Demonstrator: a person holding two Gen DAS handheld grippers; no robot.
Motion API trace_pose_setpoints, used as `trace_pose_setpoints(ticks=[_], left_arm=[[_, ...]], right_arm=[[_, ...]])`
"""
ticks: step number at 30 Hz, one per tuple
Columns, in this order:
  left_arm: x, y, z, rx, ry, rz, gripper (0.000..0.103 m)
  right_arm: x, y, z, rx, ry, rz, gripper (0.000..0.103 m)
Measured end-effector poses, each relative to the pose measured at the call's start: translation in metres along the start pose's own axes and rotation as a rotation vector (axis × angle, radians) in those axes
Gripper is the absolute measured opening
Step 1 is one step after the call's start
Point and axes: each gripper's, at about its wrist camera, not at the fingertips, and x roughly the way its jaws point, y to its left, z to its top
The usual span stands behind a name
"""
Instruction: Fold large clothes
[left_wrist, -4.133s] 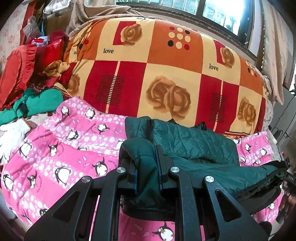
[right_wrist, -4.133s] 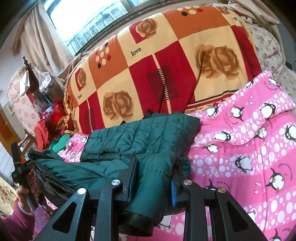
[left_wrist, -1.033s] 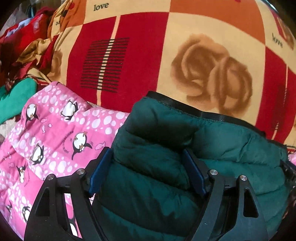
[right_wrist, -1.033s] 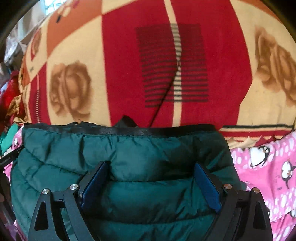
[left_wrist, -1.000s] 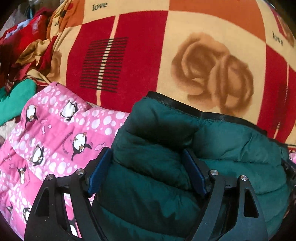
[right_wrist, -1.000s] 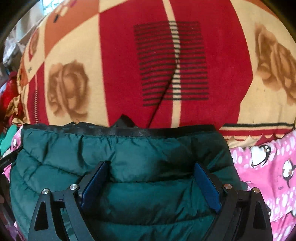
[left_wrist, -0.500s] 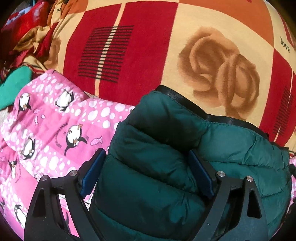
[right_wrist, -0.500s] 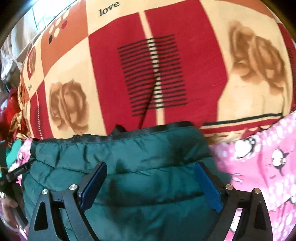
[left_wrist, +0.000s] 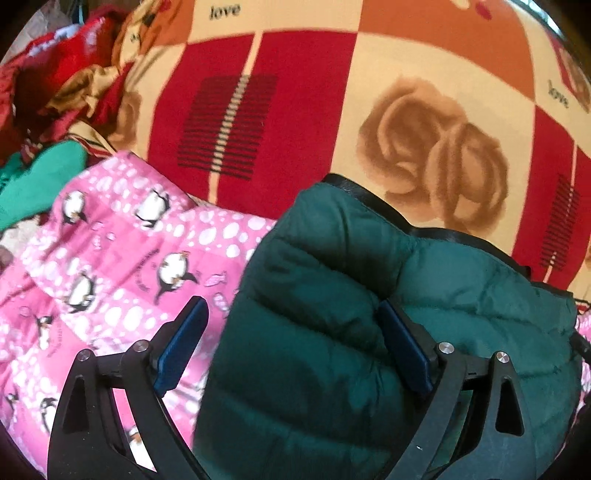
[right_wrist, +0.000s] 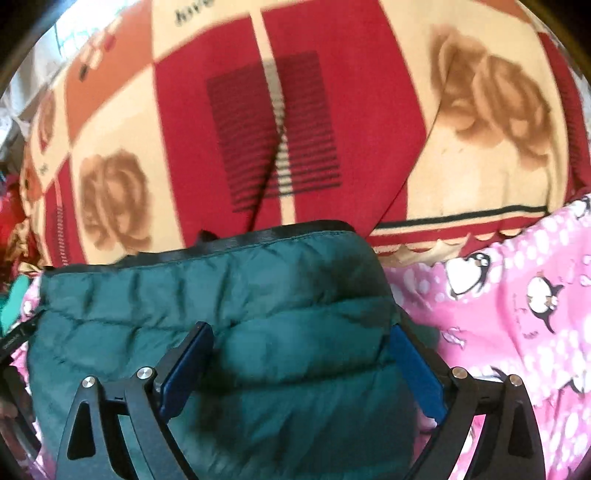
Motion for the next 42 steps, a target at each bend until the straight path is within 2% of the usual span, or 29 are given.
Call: trace_pose_setpoints(ticks=[5,13,17,27,29,33,38,42], left_arm=[[-0.034,0.008,-0.013,0.008,-0.059,-0.005,0.094],[-0.053,0.018,-0.036,0.006,-0.073,-0.008,0.094],[-0.055,0.02,-0.038,0.006,-0.072,-0.008,0.094],[-0.05,0.025,-0.036,-0.017,-0.041,-0.021,0.094],[-0.046,0.026,-0.035,-0.024,-0.027,-0.029,0.094],[-0.035,0.03,-0.034,-0.039,0.009,-0.06,0.094],[-0.017,0.04,-0.033,-0.097,0.068,-0.156,0.094],[-0.007,0.047,-0.033,-0.136,0.103,-0.229,0.098]], right_arm=[[-0.035,0.012,-0.019,-0.044,-0.037,0.017,0.095],[-0.032,0.023,-0.051,-0.129,0.017,-0.036,0.095],[-0.038,0.021,-0.051,-0.102,0.005,-0.018,0.095],[-0.043,0.007,-0.048,-0.086,0.007,-0.058,0.095],[-0.043,0.002,-0.047,-0.078,0.003,-0.063,0.099],[-0.042,-0.02,-0.046,-0.007,0.006,-0.052,0.103],[-0.029,-0.05,-0.048,0.093,0.058,-0.011,0.103],[-0.016,-0.076,-0.052,0.185,0.084,0.073,0.103]])
